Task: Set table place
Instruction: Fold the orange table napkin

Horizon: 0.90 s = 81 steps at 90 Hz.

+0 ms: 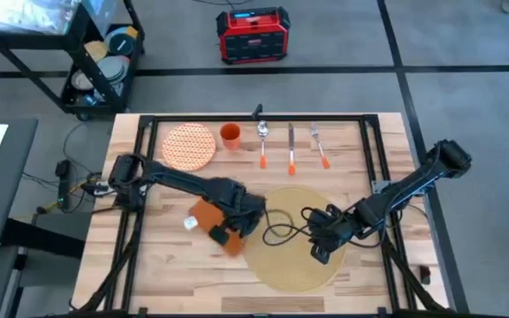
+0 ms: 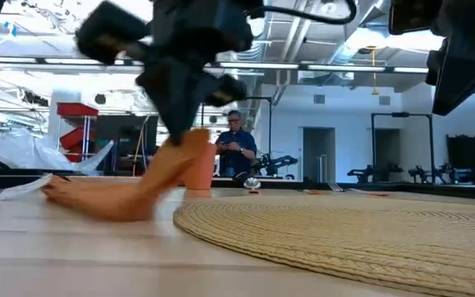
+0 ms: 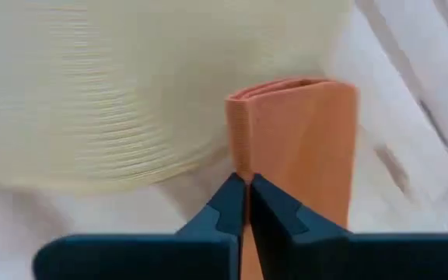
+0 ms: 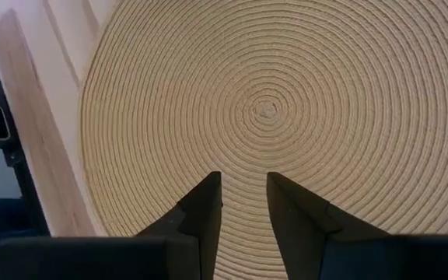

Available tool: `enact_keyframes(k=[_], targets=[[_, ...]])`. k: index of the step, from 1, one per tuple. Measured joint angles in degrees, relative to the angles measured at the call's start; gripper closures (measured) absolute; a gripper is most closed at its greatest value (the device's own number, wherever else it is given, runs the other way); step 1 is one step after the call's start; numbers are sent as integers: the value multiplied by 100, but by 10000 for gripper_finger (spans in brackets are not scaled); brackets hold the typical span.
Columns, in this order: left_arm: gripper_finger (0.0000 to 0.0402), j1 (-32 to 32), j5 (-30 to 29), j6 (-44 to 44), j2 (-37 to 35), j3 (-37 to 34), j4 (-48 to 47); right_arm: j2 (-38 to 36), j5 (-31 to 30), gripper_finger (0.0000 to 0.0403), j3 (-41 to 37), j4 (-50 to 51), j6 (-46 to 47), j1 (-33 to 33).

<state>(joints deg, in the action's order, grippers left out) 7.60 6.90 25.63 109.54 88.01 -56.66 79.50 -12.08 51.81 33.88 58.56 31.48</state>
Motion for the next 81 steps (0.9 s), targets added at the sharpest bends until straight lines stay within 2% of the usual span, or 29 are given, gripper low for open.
enact_keyframes(k=[22,38,44,51,65,81], targets=[[401,-301,-138,-1382,-439,310,90,0,0,309,0,-7,145,0],[401,-332,-1299,-1834,-942,241,34,0,0,309,0,-3,154,0],[401,-395,-1533,-1990,-1110,181,-23,0,1,310,0,-5,154,0],[401,-516,-1813,-2292,-1250,146,-225,0,1,309,0,-6,152,0],[401,-903,-2779,-2663,-1437,-15,-375,0,0,309,0,-3,141,0],[401,-1539,-2925,-2440,-1574,-319,-14,0,0,310,0,9,97,0]])
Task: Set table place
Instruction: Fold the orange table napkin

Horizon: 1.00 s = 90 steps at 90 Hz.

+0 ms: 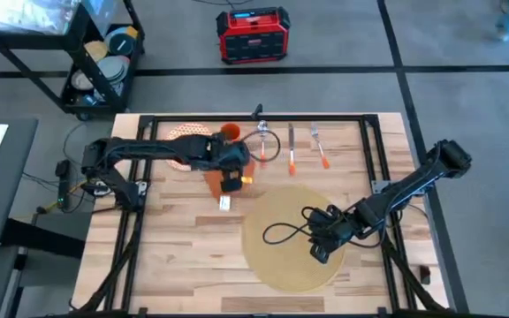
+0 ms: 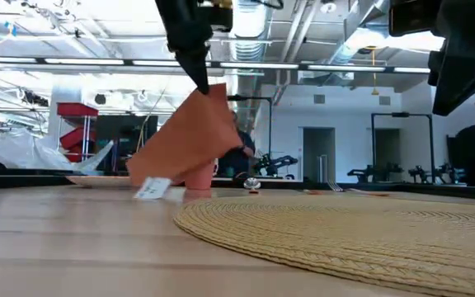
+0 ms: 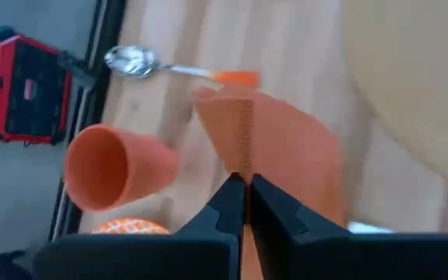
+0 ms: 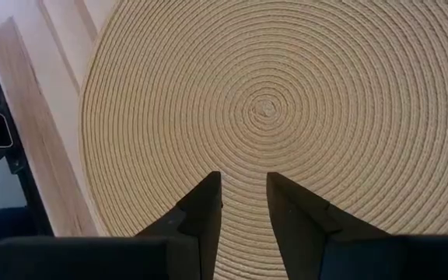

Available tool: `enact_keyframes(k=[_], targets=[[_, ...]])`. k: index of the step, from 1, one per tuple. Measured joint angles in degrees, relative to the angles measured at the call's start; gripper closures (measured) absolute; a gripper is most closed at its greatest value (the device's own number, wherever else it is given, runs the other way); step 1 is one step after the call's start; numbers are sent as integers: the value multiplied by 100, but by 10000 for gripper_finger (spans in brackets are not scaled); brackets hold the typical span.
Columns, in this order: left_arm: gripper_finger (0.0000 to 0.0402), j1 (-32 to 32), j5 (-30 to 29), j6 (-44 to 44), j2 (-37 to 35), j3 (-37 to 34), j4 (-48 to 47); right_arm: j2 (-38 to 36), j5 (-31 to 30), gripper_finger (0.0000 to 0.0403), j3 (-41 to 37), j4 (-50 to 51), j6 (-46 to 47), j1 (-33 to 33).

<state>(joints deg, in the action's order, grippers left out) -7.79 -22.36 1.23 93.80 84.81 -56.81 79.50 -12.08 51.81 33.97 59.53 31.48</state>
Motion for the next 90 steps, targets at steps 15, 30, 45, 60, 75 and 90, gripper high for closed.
enact_keyframes(k=[15,30,45,60,75,90], targets=[[402,-460,-17,130,-68,-4,-47,0,0,310,0,14,0,4],[402,-549,-230,134,-387,-4,53,0,1,310,0,18,-1,41],[402,-493,-388,-356,-799,-2,102,0,0,310,0,22,0,39],[402,83,-819,-1390,-1049,-376,202,0,0,310,0,11,2,39],[402,1268,-928,-2784,-1127,-1964,1148,0,-2,310,0,3,149,72],[402,2342,-1413,-4585,-1123,-2787,1439,2,-54,310,0,-17,260,223]])
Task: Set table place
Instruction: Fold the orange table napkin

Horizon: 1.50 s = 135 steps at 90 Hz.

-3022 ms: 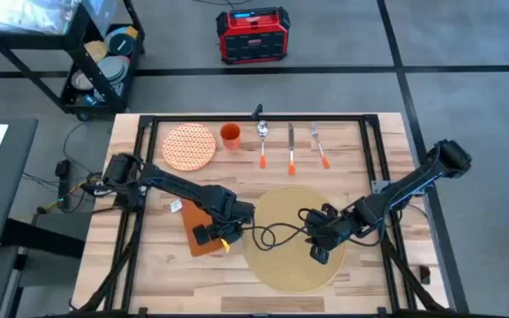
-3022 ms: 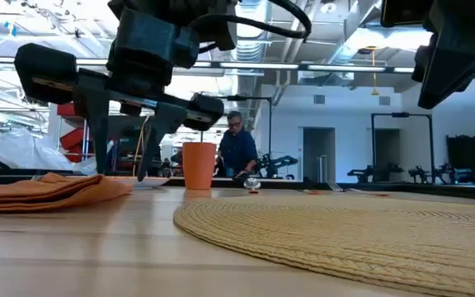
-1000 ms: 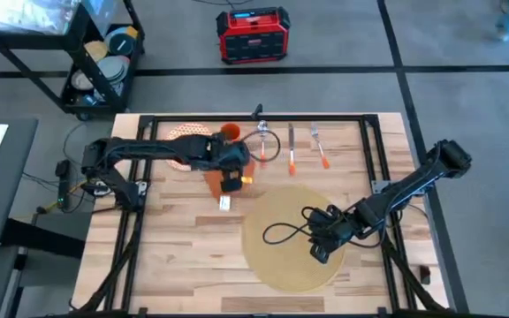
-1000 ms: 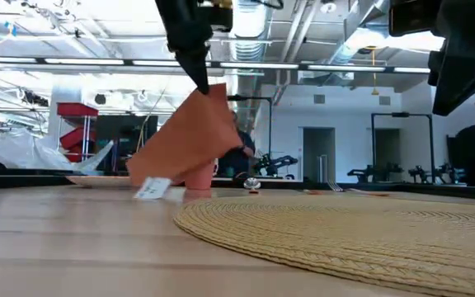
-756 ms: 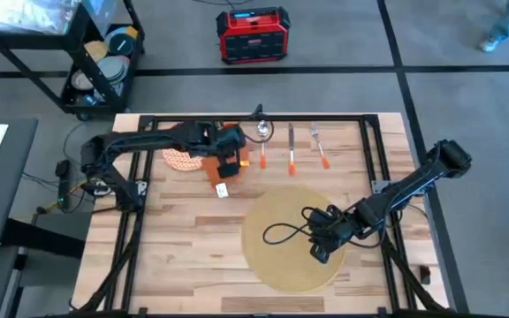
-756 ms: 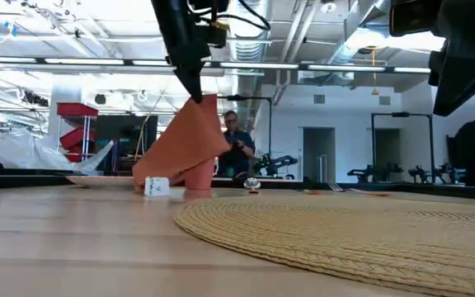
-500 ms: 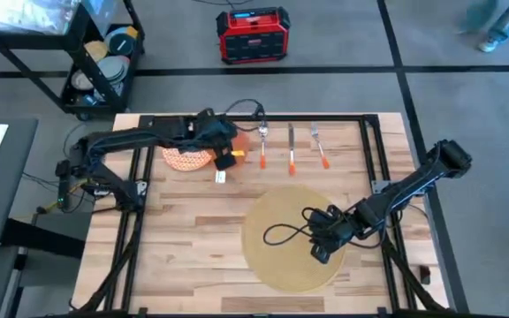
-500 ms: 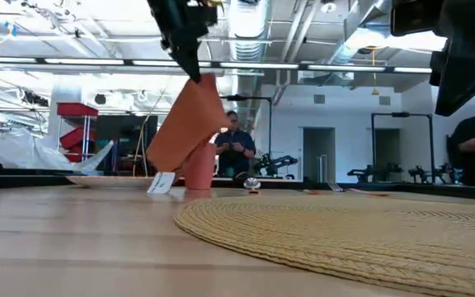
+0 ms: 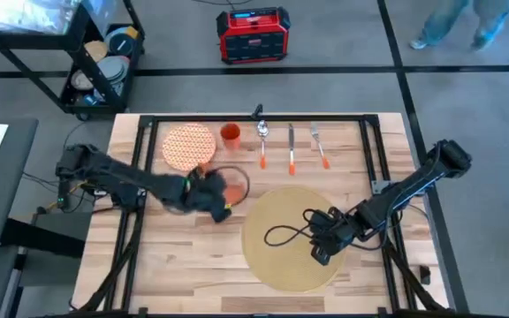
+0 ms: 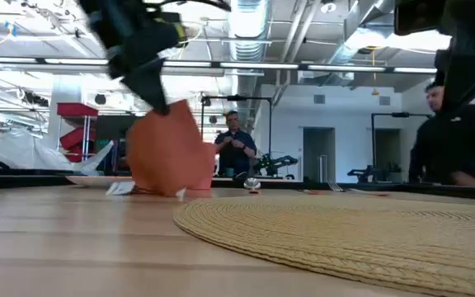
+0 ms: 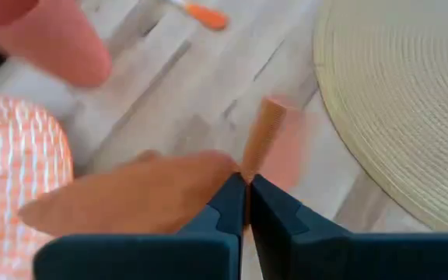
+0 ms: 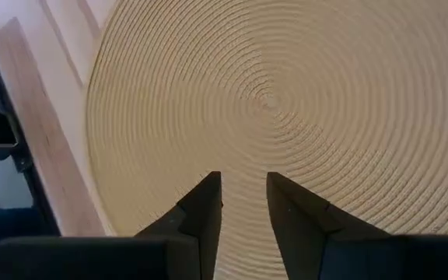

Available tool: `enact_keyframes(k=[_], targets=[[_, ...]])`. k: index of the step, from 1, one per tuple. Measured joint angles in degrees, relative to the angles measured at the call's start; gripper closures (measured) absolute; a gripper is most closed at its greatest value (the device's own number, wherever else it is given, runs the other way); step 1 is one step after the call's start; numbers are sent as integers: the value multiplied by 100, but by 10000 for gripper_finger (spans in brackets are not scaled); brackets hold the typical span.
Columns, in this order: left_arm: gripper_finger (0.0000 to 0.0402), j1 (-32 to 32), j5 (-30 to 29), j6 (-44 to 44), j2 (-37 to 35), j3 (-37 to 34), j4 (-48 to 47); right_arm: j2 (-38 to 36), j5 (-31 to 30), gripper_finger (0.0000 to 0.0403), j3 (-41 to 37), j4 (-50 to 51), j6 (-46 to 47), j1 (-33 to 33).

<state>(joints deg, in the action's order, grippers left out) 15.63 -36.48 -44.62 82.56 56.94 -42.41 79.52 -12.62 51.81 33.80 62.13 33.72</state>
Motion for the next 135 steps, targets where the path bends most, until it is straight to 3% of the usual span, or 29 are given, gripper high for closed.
enact_keyframes(k=[17,36,47,65,79,98,119,126,135], targets=[[402,135,-572,-186,-331,734,-508,42,-122,310,0,-13,71,89],[402,343,-732,-198,-369,694,-650,42,-254,310,0,-1,150,63],[401,-80,-759,772,-402,833,-614,42,-254,310,0,-3,149,63],[402,-1345,-822,2955,-431,1382,-560,42,-254,310,0,0,146,63],[401,-1753,-542,3290,-442,1458,-485,42,-252,310,0,0,282,129],[401,-788,-497,2190,-378,827,-136,42,-250,310,0,6,405,320],[401,1040,-489,-1009,171,-623,776,42,-252,310,0,7,411,384],[401,1441,-498,-1877,363,-728,661,42,-251,310,0,11,407,367],[401,1730,-547,-2103,356,-518,370,42,-252,310,0,9,404,314]])
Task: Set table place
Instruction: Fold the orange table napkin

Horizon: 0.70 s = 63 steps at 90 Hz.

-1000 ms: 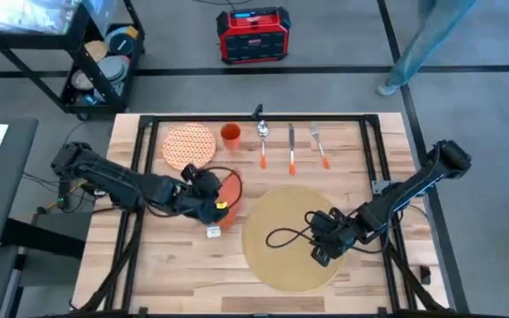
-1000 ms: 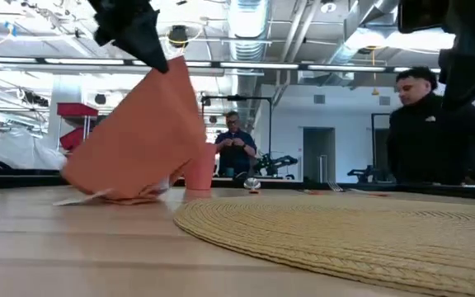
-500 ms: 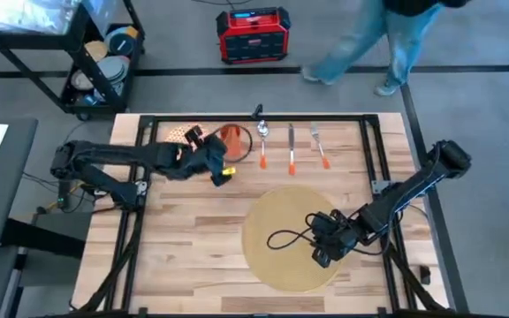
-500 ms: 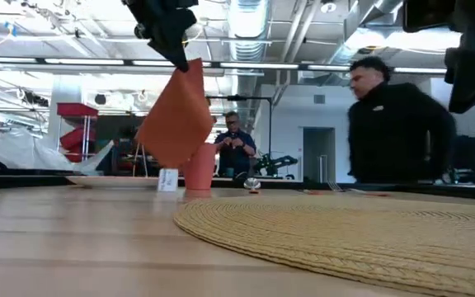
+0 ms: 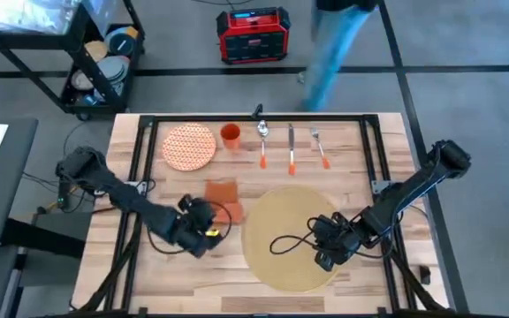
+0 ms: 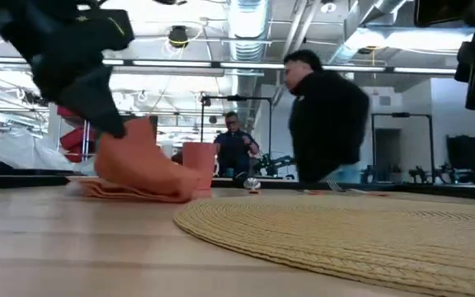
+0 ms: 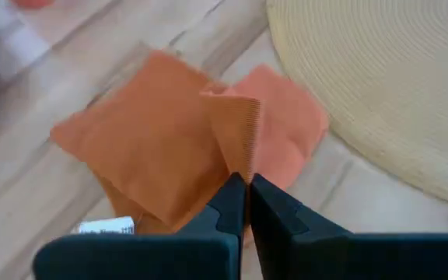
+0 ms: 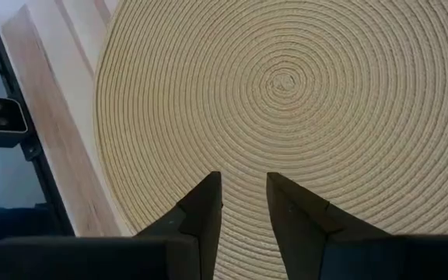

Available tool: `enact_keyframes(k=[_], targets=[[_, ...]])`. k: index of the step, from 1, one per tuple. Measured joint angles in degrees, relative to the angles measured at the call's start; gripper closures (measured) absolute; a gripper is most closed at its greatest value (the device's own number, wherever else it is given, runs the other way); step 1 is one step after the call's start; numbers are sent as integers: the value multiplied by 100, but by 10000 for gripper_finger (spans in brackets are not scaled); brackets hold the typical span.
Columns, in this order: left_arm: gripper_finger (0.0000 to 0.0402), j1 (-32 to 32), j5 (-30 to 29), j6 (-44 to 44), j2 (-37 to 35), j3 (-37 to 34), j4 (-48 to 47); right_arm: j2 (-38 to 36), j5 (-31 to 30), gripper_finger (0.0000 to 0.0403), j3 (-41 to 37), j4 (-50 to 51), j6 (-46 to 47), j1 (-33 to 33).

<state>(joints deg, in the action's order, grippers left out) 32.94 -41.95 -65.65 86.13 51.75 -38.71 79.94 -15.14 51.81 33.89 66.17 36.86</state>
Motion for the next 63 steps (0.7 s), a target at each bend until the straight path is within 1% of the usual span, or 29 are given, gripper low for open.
enact_keyframes(k=[12,18,21,25,30,36,42,47,52,58,63], targets=[[402,398,-125,-74,28,153,60,0,0,310,0,-5,-2,-118],[401,397,-140,-185,-22,373,-103,0,0,310,0,-3,-2,-154],[401,330,-181,-52,-114,582,-213,0,0,310,0,-7,0,-173],[401,199,-305,476,-268,951,-339,0,0,310,0,-4,9,-179],[401,-29,-525,1392,-437,1420,-456,0,-4,310,0,-6,20,-179],[401,-407,-743,2492,-569,1891,-642,0,-59,310,0,-7,24,-179],[401,-892,-783,3591,-641,2241,-723,0,-155,310,0,-7,34,-179],[401,-1306,-805,4448,-718,2395,-832,0,-173,310,0,-10,97,-178],[401,-1716,-804,5092,-786,2423,-853,0,-175,310,0,-10,150,-176],[401,-2148,-641,5631,-802,2389,-856,0,-173,310,0,-13,255,-167],[401,-2386,-515,5883,-798,2263,-831,0,-175,310,0,-12,352,-128]])
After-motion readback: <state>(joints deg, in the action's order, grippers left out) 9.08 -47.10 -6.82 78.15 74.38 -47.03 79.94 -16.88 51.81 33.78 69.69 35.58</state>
